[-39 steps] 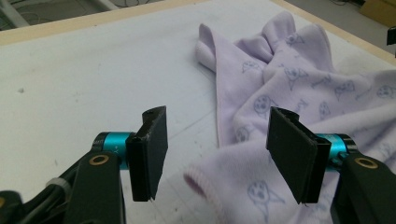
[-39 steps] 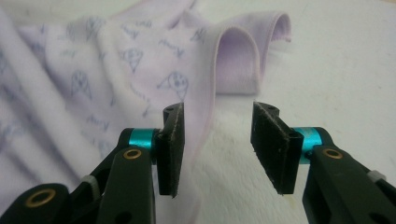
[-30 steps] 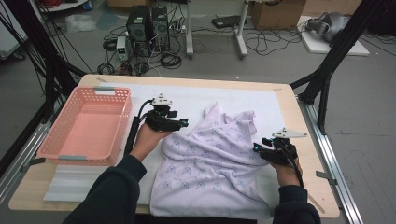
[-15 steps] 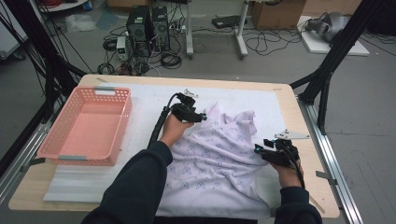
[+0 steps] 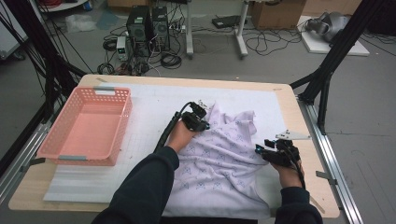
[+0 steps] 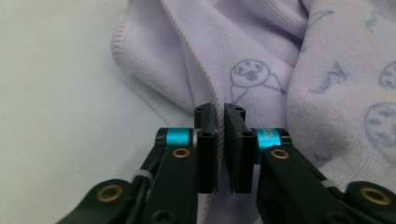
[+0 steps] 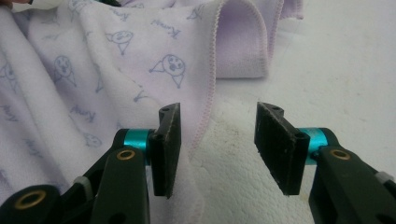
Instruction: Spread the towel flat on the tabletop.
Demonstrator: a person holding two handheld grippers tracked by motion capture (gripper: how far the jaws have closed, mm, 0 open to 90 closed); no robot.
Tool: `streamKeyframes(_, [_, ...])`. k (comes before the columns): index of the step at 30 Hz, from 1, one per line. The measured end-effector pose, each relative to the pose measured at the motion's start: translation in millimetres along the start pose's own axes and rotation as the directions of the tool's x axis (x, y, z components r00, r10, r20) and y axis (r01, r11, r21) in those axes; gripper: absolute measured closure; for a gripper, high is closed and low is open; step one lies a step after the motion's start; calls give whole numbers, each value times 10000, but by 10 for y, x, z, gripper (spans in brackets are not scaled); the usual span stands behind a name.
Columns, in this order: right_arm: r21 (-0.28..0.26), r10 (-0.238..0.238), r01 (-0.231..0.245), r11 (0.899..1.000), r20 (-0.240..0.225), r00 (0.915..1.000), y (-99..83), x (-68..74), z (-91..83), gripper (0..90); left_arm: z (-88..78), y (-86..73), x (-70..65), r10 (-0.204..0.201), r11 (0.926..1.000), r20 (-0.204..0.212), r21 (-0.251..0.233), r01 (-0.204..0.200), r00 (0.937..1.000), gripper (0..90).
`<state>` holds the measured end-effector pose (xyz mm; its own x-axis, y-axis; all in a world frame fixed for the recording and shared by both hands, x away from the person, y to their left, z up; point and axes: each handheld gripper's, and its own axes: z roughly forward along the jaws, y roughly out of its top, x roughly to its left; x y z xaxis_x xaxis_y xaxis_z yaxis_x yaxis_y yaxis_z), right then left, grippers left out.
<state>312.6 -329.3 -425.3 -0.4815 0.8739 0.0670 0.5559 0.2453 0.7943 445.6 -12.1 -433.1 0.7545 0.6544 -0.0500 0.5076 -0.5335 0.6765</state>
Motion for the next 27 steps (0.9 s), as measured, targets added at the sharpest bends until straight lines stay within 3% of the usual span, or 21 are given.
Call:
streamKeyframes(7, [11,60,-60,10000,11,10000,-2,23,-5,504,-293,-212,177,-809,9963,115,-293,812,9967,861])
streamKeyframes(11, [53,12,-12,10000,-1,10000,2,55,13,503,-511,-323,331,-1452,9885,-63,-434,1448,9894,856])
streamKeyframes(17, [67,-81,82,9999,-53,10000,26,124,55,503,-782,-682,564,-2251,9729,-345,-628,2227,9737,856])
streamKeyframes(19, [70,-174,175,9998,-128,9998,38,156,69,504,-847,-786,598,-2343,9709,-531,-641,2309,9707,866])
streamKeyframes(22, [57,-336,338,9994,-353,9988,62,226,113,505,-938,-949,602,-2502,9656,-496,-858,2454,9669,867])
streamKeyframes(27, [478,-857,900,9948,-860,9926,87,384,289,504,-1066,-1072,525,-2135,9738,-735,-962,2061,9742,869])
